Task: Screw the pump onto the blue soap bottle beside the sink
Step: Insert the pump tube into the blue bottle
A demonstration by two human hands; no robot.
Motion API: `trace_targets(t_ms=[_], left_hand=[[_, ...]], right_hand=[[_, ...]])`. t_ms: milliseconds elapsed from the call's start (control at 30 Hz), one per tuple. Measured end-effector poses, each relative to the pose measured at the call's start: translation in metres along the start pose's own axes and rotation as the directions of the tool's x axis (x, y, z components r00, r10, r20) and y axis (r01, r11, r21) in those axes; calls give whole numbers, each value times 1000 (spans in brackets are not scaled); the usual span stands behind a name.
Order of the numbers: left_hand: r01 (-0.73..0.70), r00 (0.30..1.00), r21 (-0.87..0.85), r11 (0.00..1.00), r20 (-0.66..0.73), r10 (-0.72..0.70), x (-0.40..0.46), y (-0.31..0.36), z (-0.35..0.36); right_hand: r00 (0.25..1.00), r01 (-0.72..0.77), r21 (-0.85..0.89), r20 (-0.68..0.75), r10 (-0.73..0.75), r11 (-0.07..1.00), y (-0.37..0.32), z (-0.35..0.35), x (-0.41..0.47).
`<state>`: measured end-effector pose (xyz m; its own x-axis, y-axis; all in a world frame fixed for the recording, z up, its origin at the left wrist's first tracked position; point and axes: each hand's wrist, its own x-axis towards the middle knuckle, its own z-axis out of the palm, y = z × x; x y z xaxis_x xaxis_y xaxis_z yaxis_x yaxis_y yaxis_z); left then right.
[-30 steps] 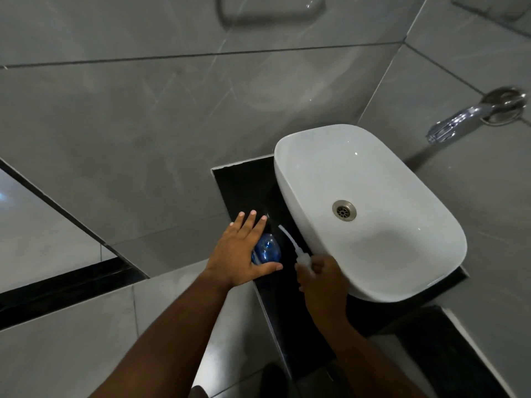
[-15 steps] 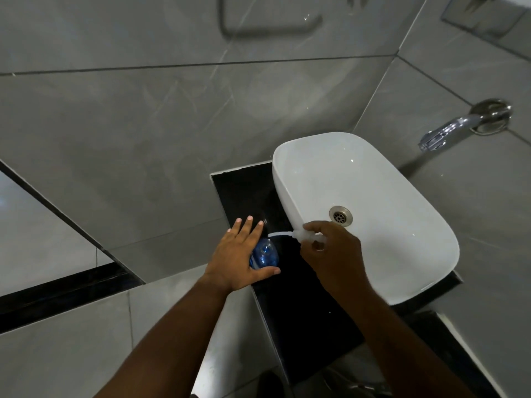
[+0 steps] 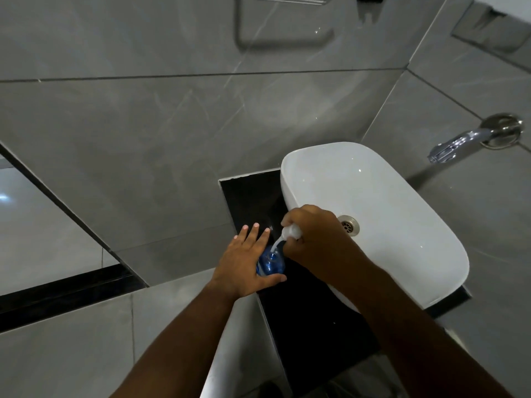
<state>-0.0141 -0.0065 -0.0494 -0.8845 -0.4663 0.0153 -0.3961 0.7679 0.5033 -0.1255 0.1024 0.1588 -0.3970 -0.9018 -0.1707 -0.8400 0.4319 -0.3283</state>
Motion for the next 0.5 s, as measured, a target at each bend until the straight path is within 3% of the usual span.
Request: trace_targets(t_ms=[333,500], left_hand=[[11,1000,-18,1000,8,-11,-2,2,-2],[34,999,-36,999,13,-33,-3,6,-5]], right_hand=[[989,14,10,145,-16,1000,-1,30,21],[993,-27,116,115,13,993,12,58,21]])
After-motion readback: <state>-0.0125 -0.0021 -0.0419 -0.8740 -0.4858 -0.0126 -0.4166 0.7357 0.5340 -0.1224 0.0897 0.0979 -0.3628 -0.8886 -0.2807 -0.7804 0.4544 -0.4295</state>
